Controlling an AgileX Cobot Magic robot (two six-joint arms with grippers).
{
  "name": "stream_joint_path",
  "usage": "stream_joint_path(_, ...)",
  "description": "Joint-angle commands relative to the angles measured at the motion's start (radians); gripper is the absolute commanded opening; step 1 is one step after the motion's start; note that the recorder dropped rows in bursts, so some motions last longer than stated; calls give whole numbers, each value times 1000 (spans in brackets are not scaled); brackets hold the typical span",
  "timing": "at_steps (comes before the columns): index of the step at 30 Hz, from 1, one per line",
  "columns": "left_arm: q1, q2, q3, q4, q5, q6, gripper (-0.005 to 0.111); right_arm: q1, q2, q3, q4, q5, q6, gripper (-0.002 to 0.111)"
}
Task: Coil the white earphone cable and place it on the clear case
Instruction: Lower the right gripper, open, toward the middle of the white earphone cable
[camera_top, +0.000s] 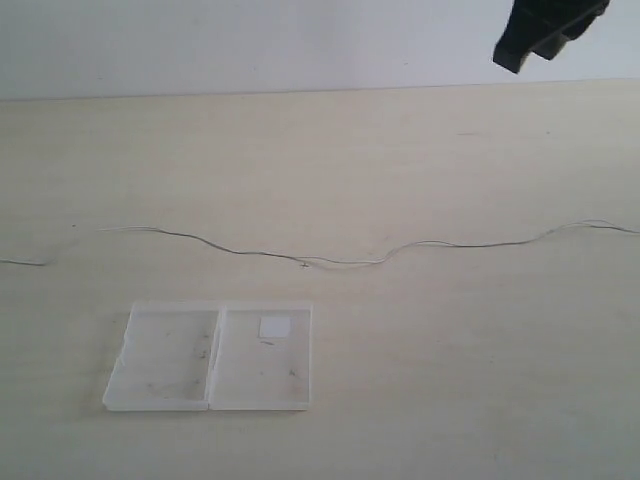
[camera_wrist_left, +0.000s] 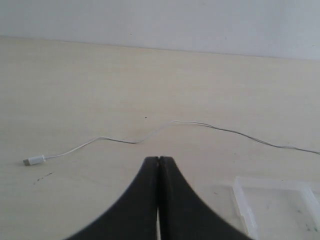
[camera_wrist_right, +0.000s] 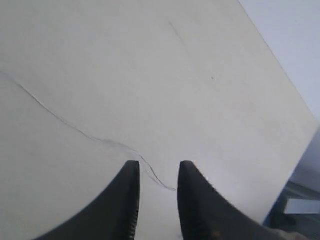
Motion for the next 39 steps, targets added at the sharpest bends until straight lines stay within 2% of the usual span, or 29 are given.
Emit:
stream_joint_path(1,2,-7,-2,0,-13,3,0,2,-10,70,-140,-2,7,28)
stream_joint_path(3,2,-7,-2,0,-13,3,0,2,16,81,-169,-2,-24,28)
stream_joint_path(7,2,-7,-2,0,-13,3,0,-2,93,81,-72,-2,-168,28)
stream_joint_path(11,2,-7,-2,0,-13,3,0,-31,157,81,180,-95,-385,28)
stream_joint_path(13,2,-7,-2,0,-13,3,0,-48,171,81,282,-124,-562,32)
stream_joint_path(15,2,-7,-2,0,-13,3,0,-60,180,81,349,-142,-684,40)
stream_joint_path(19,2,-7,-2,0,-13,3,0,-62,209,81,398,-183,-717,53)
stream_joint_path(23,2,-7,-2,0,-13,3,0,-52,242,81,372,-223,-717,54)
stream_joint_path(25,2,-7,-2,0,-13,3,0,-57,243,81,361,-258,-535,54)
stream_joint_path(27,2,-7,-2,0,-13,3,0,-56,243,81,361,-225,-513,54)
stream_joint_path(33,2,-7,-2,0,-13,3,0,-56,307,128,364,-211,-873,54)
stream_joint_path(35,2,-7,-2,0,-13,3,0,-56,343,128,391,-231,-921,54)
stream_joint_path(39,2,-7,-2,0,-13,3,0,-56,393,128,590,-272,-979,54)
